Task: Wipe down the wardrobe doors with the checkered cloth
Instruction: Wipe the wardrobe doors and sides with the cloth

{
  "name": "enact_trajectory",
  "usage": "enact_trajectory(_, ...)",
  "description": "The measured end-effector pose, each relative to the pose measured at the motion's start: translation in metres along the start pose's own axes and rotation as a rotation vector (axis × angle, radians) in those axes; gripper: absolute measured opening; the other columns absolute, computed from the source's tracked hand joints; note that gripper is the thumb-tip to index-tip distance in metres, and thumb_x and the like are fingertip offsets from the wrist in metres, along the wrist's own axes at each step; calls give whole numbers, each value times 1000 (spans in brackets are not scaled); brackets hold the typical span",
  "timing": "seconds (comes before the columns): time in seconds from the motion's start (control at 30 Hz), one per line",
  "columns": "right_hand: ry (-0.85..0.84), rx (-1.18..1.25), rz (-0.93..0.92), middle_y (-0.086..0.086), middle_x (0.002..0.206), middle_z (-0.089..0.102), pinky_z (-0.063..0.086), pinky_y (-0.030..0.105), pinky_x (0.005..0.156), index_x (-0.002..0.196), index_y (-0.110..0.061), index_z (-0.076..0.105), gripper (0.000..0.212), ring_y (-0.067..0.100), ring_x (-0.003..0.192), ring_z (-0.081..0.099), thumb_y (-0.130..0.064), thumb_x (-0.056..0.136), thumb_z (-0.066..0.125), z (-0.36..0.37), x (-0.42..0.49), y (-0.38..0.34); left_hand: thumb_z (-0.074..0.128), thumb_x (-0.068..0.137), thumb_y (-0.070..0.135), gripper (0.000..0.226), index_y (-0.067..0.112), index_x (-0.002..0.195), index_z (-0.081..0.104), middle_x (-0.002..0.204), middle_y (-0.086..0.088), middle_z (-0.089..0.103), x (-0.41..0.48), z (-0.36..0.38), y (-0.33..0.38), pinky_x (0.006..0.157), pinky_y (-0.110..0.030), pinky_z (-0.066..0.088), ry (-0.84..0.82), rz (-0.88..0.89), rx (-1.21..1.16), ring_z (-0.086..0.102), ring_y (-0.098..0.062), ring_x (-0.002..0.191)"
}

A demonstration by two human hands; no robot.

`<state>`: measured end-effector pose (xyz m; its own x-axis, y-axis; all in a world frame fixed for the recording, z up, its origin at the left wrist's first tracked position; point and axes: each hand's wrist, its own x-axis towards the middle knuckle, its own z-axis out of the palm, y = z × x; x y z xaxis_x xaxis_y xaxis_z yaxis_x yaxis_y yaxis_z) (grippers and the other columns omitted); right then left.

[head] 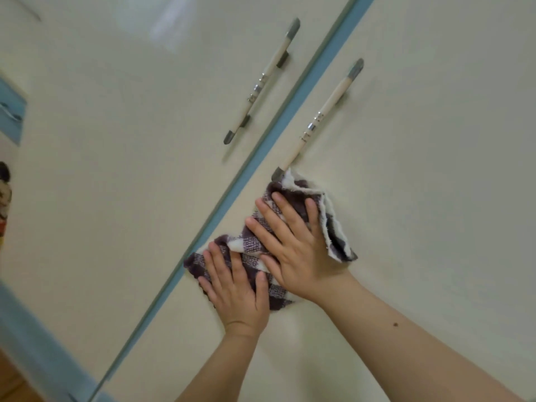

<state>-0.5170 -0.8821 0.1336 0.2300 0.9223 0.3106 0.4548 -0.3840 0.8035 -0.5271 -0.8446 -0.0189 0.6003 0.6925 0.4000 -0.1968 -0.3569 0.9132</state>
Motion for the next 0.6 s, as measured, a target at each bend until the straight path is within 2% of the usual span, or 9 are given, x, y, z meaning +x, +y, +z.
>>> enact_trajectory(0.07, -8, 69, -35, 11, 146, 31, -9, 50, 114, 135, -9, 47, 52, 29, 143, 8, -30, 88, 43, 12, 16, -6, 6, 92, 59, 62, 33, 146, -10, 154, -5, -1, 11, -4, -10, 105, -60, 6, 8, -25, 4, -13, -11, 142)
enact_trajectory(0.17, -9, 166, -57, 15, 147, 32, -10, 49, 114, 133, -4, 49, 51, 33, 140, 17, -25, 88, 43, 27, 37, -15, 3, 92, 58, 61, 30, 146, -5, 155, 6, -14, 20, -6, -21, 105, -61, 7, 3, -51, 32, -14, -10, 142)
enact_trajectory(0.3, -1, 145, -43, 16, 144, 37, -10, 50, 114, 133, -5, 49, 52, 33, 140, 16, -26, 88, 38, 32, 49, -19, 3, 94, 53, 58, 26, 145, -3, 154, 8, -18, 19, -4, -24, 104, -60, 8, 2, -27, 62, -13, -13, 142)
enact_trajectory(0.4, -15, 155, -49, 15, 144, 39, -13, 47, 113, 134, -6, 47, 52, 26, 144, 5, -26, 88, 38, 30, 48, -20, 4, 94, 53, 62, 18, 145, 6, 155, -6, 0, 18, -3, -21, 103, -64, 11, 9, -76, 60, -10, -14, 142)
enact_trajectory(0.47, -57, 143, -61, 15, 145, 38, -13, 48, 113, 135, -7, 47, 52, 29, 142, 12, -28, 89, 36, 29, 48, -19, 5, 94, 54, 64, 14, 144, 12, 152, -17, 11, 17, -4, -16, 102, -65, 12, 15, -119, 44, -1, -22, 142)
enact_trajectory(0.53, -97, 118, -76, 14, 147, 36, -13, 49, 113, 137, -8, 46, 53, 32, 139, 18, -30, 90, 35, 26, 44, -16, 5, 93, 55, 65, 16, 144, 10, 152, -21, 12, 13, -4, -13, 103, -64, 10, 14, -156, 23, 4, -27, 140)
enact_trajectory(0.6, -126, 67, -88, 12, 149, 33, -13, 50, 113, 139, -10, 42, 54, 30, 139, 15, -32, 90, 34, 21, 35, -14, 5, 92, 57, 65, 18, 144, 8, 152, -20, 8, 4, -1, -9, 104, -63, 10, 11, -190, 7, 3, -28, 140)
